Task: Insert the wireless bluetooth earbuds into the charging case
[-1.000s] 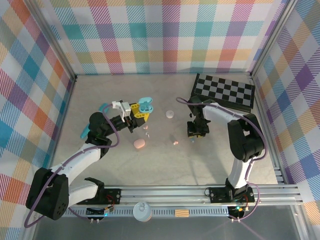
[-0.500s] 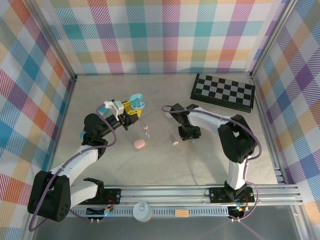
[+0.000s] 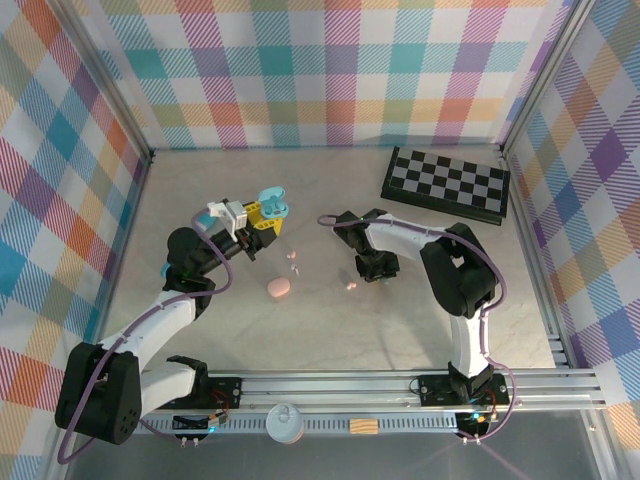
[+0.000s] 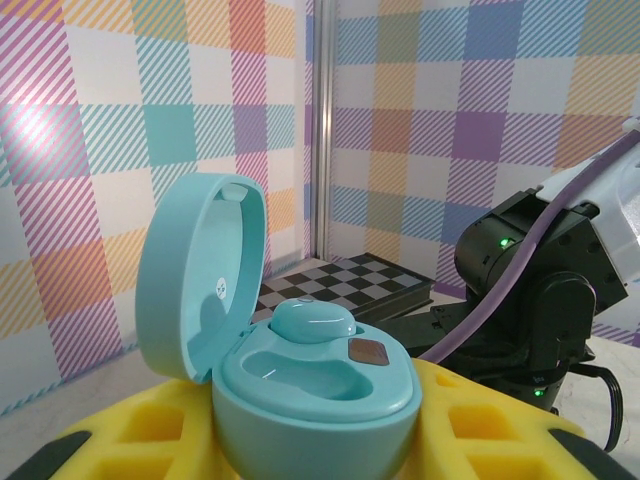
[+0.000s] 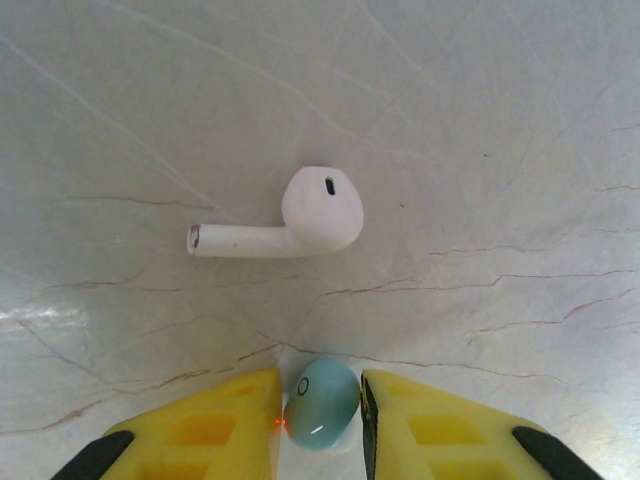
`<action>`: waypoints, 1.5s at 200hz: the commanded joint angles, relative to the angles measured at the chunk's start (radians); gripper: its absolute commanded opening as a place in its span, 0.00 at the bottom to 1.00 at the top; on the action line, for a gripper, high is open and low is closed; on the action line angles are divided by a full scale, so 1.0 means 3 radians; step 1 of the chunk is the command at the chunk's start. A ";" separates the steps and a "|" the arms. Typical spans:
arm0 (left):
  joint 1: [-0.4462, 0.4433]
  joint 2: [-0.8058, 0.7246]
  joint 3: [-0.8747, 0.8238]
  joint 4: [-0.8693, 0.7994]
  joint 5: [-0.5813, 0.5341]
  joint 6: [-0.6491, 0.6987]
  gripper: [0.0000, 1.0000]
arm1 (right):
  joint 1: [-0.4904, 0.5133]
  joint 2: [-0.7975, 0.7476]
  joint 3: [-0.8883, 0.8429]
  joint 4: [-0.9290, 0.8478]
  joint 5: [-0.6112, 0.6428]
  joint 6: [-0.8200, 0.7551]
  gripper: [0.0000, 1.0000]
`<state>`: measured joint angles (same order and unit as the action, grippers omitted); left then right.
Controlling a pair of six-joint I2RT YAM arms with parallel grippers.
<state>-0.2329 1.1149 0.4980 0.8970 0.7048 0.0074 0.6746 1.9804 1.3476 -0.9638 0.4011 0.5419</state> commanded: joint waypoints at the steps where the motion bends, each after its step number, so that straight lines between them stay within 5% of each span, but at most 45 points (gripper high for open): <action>1: 0.0030 -0.0082 -0.0011 0.0180 0.0034 -0.0024 0.32 | 0.0007 0.0080 0.0095 -0.0123 0.0074 -0.0017 0.28; 157: 0.0032 -0.0091 0.0007 0.0180 0.0080 -0.0027 0.32 | 0.0007 -0.0028 0.0009 -0.0164 -0.0026 -0.0065 0.20; 235: -0.0113 -0.0032 0.0089 0.0044 0.0151 0.0075 0.32 | -0.0103 -0.0720 -0.0127 0.0206 -0.0658 -0.0220 0.20; 270: -0.0309 0.0248 0.0143 0.0210 0.0097 0.0088 0.32 | -0.0251 -0.1087 -0.0110 0.0261 -0.1213 -0.0190 0.20; 300: -0.0510 0.0578 0.0286 0.0369 0.0041 0.0114 0.32 | -0.0285 -0.1243 0.0056 0.0096 -0.1274 -0.0204 0.20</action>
<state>-0.3470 1.2312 0.5316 0.9264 0.7212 0.0166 0.5957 1.6386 1.3190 -0.8928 0.0887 0.4892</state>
